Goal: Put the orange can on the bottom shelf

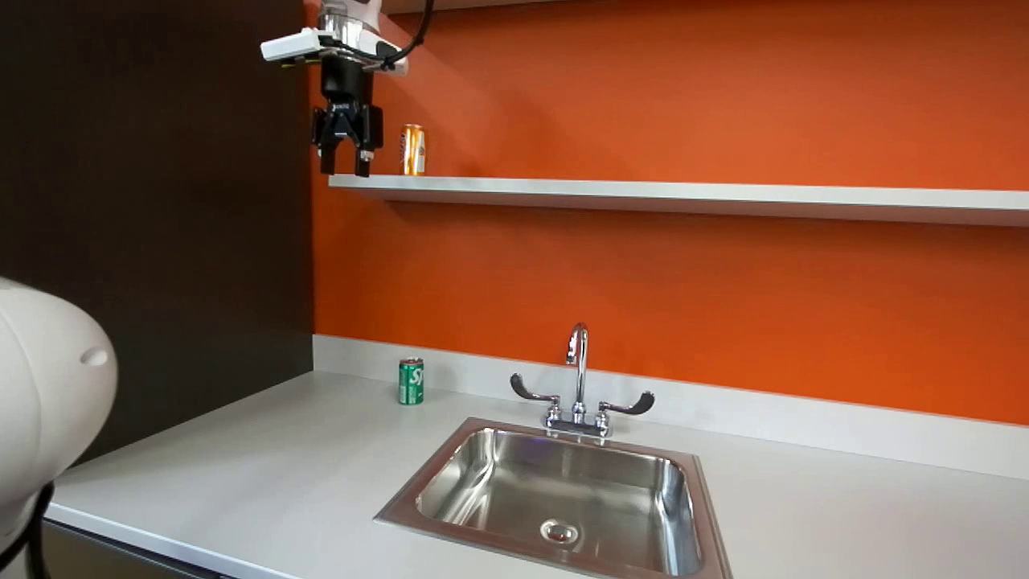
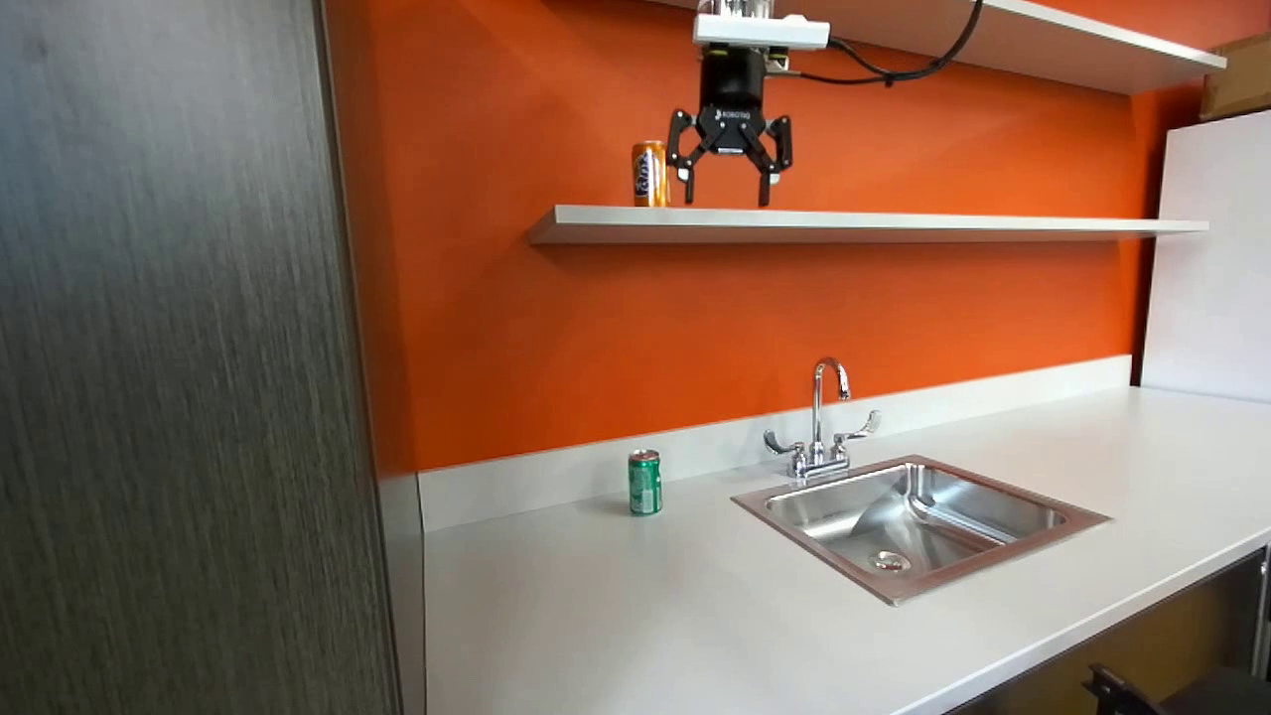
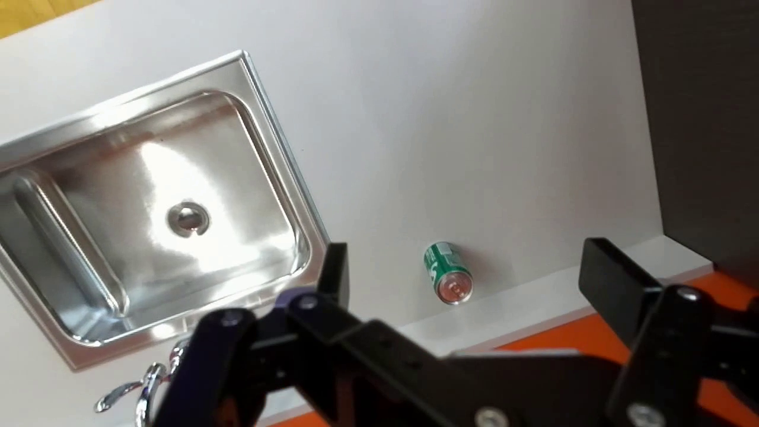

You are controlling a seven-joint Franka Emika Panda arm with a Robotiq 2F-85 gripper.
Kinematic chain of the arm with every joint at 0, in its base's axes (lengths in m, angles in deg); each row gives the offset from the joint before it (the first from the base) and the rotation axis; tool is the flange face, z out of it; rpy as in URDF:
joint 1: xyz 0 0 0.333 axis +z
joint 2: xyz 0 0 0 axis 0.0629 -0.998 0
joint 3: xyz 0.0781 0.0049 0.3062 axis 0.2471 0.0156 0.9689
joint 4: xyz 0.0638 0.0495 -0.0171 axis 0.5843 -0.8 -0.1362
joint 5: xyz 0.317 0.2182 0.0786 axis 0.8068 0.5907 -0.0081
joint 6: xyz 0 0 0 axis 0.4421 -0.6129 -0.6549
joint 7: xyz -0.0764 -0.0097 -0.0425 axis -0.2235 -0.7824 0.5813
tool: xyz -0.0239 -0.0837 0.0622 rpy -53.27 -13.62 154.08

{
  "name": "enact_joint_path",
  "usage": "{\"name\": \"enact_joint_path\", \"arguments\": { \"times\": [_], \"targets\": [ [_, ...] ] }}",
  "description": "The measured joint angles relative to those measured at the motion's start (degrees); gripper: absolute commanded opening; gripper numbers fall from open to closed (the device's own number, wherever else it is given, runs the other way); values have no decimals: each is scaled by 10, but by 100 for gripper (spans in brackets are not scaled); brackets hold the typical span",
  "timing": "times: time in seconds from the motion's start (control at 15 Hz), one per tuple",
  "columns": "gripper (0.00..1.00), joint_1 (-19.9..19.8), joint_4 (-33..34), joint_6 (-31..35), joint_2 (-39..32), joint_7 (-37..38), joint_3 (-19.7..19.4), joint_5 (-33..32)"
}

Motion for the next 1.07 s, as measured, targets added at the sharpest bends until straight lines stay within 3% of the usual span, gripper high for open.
{"name": "enact_joint_path", "arguments": {
  "times": [0.53,1.07],
  "targets": [
    [100,-24,-250,139,78,-113,-19,9],
    [100,-36,-338,235,94,-194,-32,4]
  ]
}}
